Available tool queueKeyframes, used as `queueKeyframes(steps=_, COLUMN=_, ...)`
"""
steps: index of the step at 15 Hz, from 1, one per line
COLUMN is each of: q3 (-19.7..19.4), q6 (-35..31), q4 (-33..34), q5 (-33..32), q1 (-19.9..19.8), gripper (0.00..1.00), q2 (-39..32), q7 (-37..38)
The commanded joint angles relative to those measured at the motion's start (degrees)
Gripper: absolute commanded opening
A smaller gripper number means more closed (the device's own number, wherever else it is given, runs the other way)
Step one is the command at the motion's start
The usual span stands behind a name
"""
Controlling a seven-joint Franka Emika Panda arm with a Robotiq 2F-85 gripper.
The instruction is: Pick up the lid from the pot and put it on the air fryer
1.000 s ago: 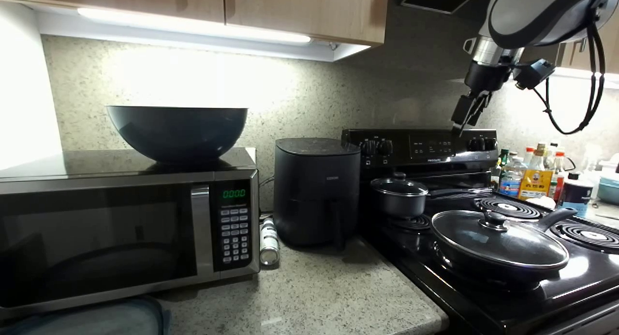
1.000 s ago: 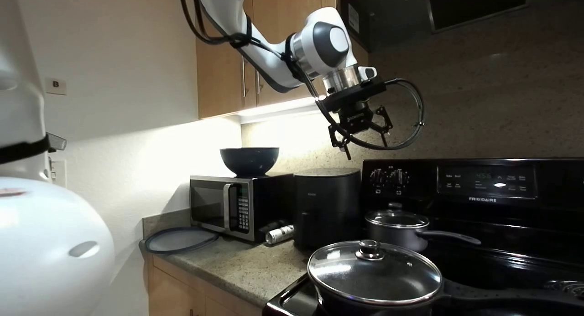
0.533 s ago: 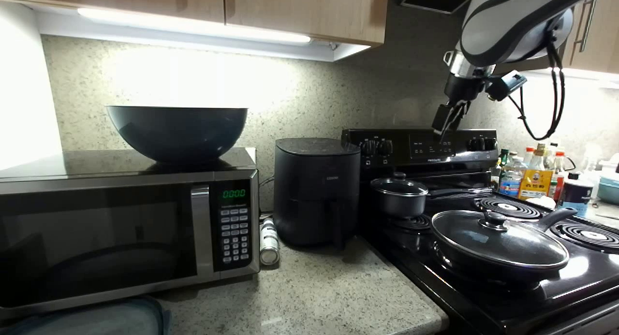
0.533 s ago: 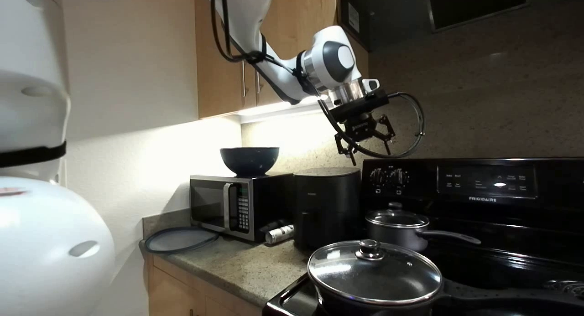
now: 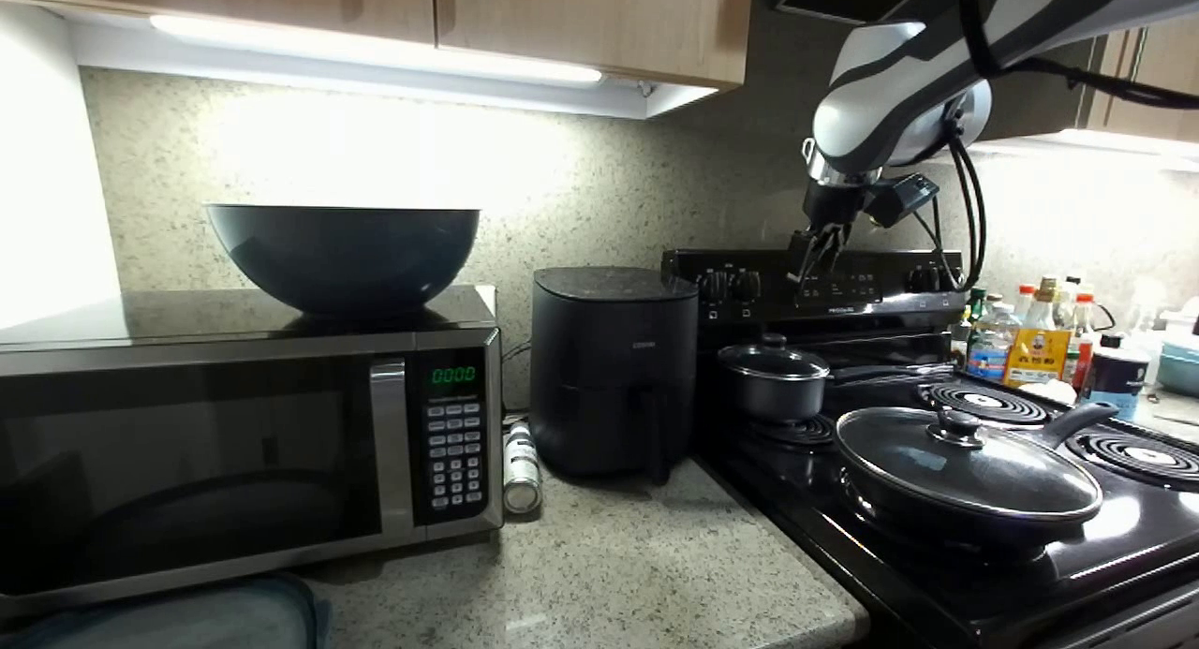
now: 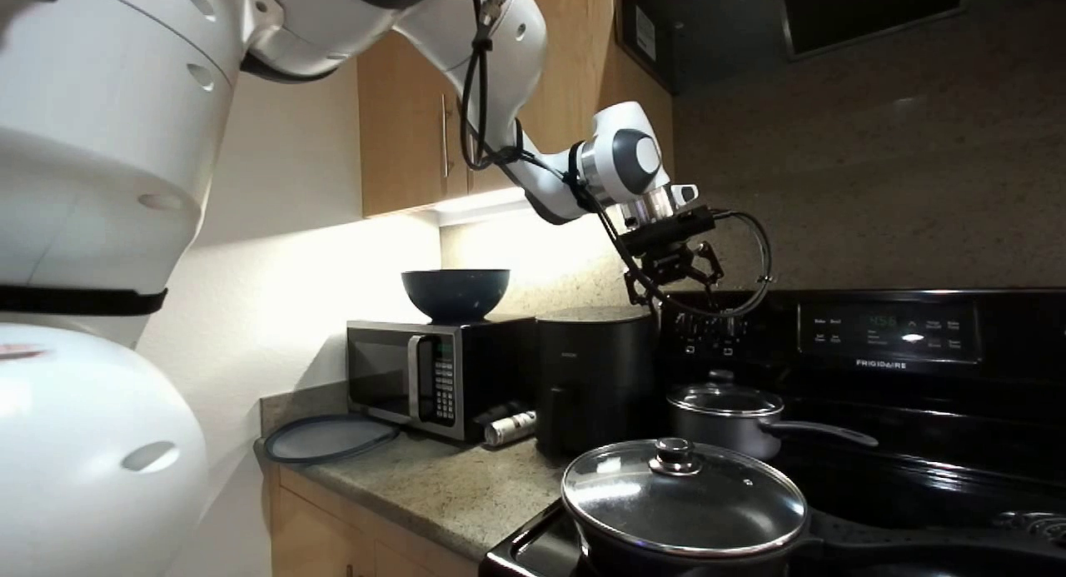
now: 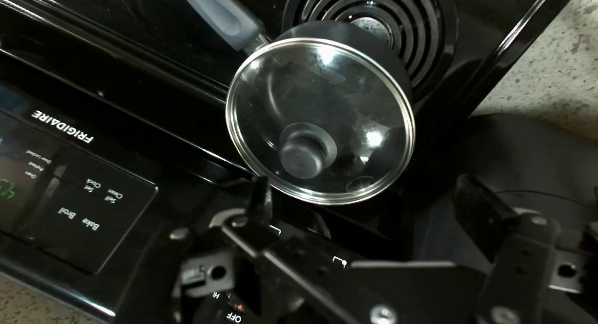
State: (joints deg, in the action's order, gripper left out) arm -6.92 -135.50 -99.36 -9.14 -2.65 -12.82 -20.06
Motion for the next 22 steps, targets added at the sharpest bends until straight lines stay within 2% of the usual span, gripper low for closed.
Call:
queueKeyframes(steps=1, q3=1.5, q6=0.2, q4=1.2, q5=-0.4, q1=-1.4, gripper=1.0, q2=-1.1, q7=0.2)
queueKeyframes(steps=6, q3=1.7, q6=1.2, q4=3.7, q5=0.3, q1=-1.6, gripper=1.0, q2=-3.6, q7=0.2)
queueKeyframes(steps=8, q3=2.3, q6=3.1, q4=5.8, q5=1.7, q1=-2.0, gripper=1.0, q2=-6.2, q7=-0.5)
queueKeyframes(steps=16, q3=1.8, q6=7.9, q4=16.0, q5=-1.0, q1=-1.5, gripper=1.0, q2=-17.3, q7=4.1)
queueKeyframes(steps=17, q3=2.6, q6=6.0, q4=12.2, q5=-0.6, q1=-1.8, gripper=1.0, q2=-14.6, q7=2.5)
queueKeyframes(steps=22, q3=2.4, q6=6.9, q4=15.5, q5=-0.7, q1=-1.9, gripper=1.0, q2=-17.5, q7=3.1)
